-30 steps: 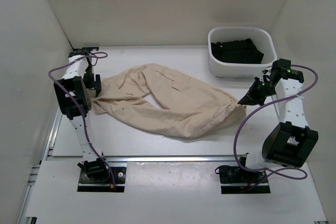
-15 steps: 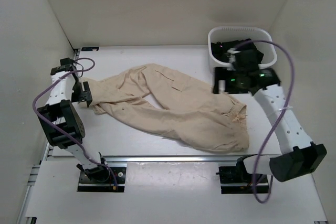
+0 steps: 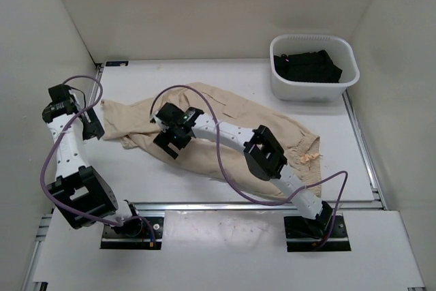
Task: Fold and stack the trousers
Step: Flatten the trousers out
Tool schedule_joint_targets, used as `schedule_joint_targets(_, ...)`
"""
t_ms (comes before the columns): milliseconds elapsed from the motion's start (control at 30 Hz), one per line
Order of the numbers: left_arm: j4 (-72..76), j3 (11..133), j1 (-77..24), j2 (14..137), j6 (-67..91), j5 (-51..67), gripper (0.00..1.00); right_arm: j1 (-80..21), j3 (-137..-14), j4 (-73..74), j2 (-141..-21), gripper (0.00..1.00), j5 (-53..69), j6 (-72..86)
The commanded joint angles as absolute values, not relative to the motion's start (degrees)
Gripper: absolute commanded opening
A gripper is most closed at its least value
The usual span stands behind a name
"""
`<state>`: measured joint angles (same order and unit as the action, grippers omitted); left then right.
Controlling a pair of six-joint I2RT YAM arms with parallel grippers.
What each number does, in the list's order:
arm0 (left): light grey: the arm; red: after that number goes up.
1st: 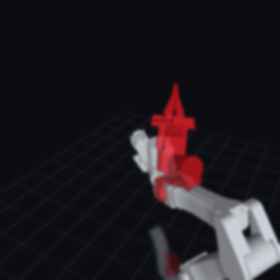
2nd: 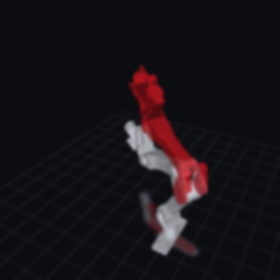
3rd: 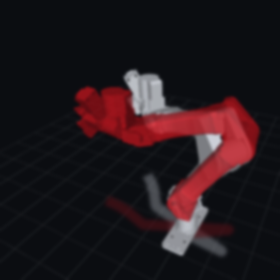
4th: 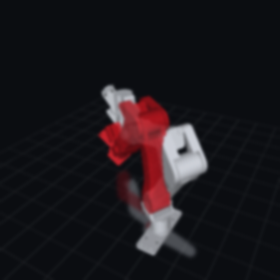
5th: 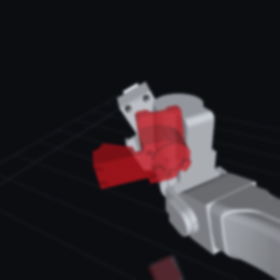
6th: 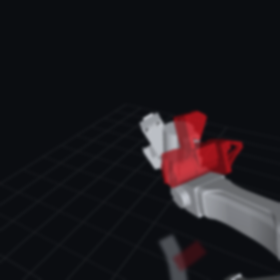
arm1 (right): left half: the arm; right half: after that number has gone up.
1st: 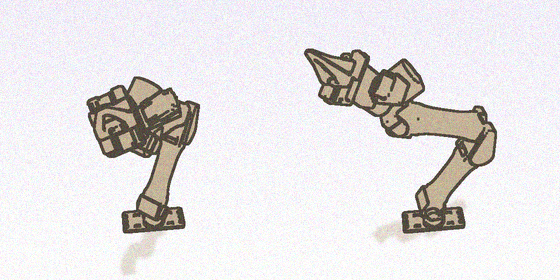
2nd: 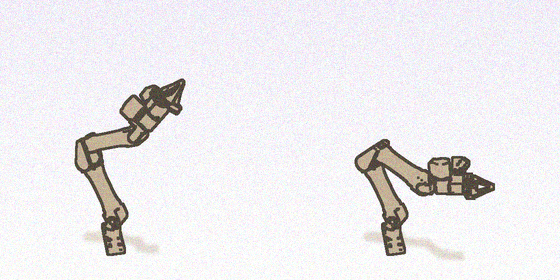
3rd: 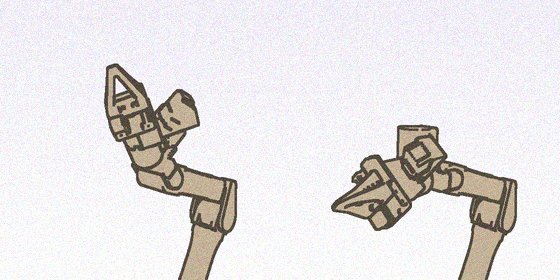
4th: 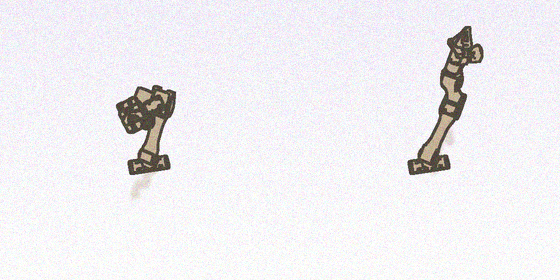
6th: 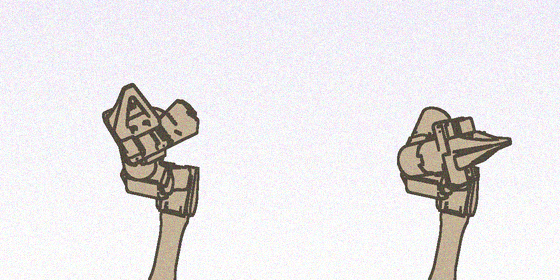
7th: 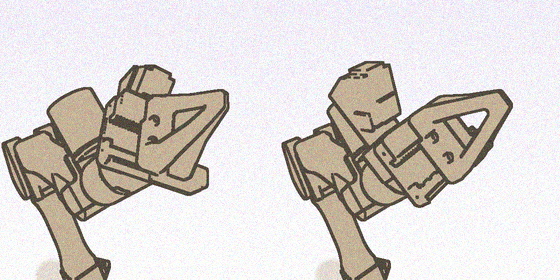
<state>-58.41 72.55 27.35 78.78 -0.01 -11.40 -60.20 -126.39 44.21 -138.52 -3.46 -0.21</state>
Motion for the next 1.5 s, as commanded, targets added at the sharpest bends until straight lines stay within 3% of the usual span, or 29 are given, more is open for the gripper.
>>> schedule_joint_targets(0,-58.1,70.58,27.86,76.91,0.0,-10.2,1.0,-58.62,-126.83,42.72,-135.62,0.99,-0.17,0.53)
schedule_joint_targets(67,-58.1,70.58,27.86,76.2,0.0,-10.2,1.0,-59.15,-126.83,42.71,-137.36,0.99,-0.18,-0.09)
schedule_joint_targets(167,-58.1,70.58,27.86,76.2,0.0,-10.11,1.0,-59.15,-126.83,43.94,-137.9,0.89,4.99,1.32)
schedule_joint_targets(233,-58.1,70.58,27.86,76.2,0.0,-9.41,1.0,-60.2,-125.78,43.95,-137.12,0.65,8.86,1.32)
schedule_joint_targets(300,-58.1,70.58,27.86,76.2,0.0,-8.88,1.0,-60.81,-123.76,42.28,-136.32,0.34,9.93,1.32)
schedule_joint_targets(333,-58.1,70.58,27.86,76.2,0.0,-8.88,1.0,-60.82,-123.75,42.28,-135.8,0.13,9.32,1.32)
schedule_joint_targets(400,-58.1,69.88,27.86,76.2,0.0,-8.88,1.0,-60.82,-123.75,43.06,-135.79,0.0,9.84,1.32)
schedule_joint_targets(600,-57.57,67.32,28.38,75.06,0.0,-9.4,1.0,-60.82,-129.81,47.64,-130.89,0.0,16.77,2.01)
schedule_joint_targets(767,-57.57,67.59,28.92,75.67,0.0,-9.4,1.0,-60.82,-126.49,43.69,-108.32,0.0,24.52,4.39)
schedule_joint_targets(933,-57.57,73.98,28.92,79.53,0.0,-8.09,1.0,-58.9,-106.59,39.73,-84.05,0.0,14.51,9.4)
schedule_joint_targets(1100,-61.78,80.24,28.22,83.93,0.0,-8.09,1.0,-44.67,-89.78,39.54,-72.61,0.0,16.34,13.97)
schedule_joint_targets(1233,-65.21,83.31,24.79,87.62,0.0,-6.69,1.0,-31.58,-80.26,40.87,-74.78,0.0,21.08,16.16)
schedule_joint_targets(1333,-67.15,84.55,19.18,90.96,0.0,-6.15,1.0,-24.97,-79.45,42.09,-83.47,0.02,21.97,18.19)
schedule_joint_targets(1467,-67.76,87.88,7.58,92.02,0.0,-2.99,1.0,-25.56,-91.38,44.12,-101.98,0.01,22.59,19.77)
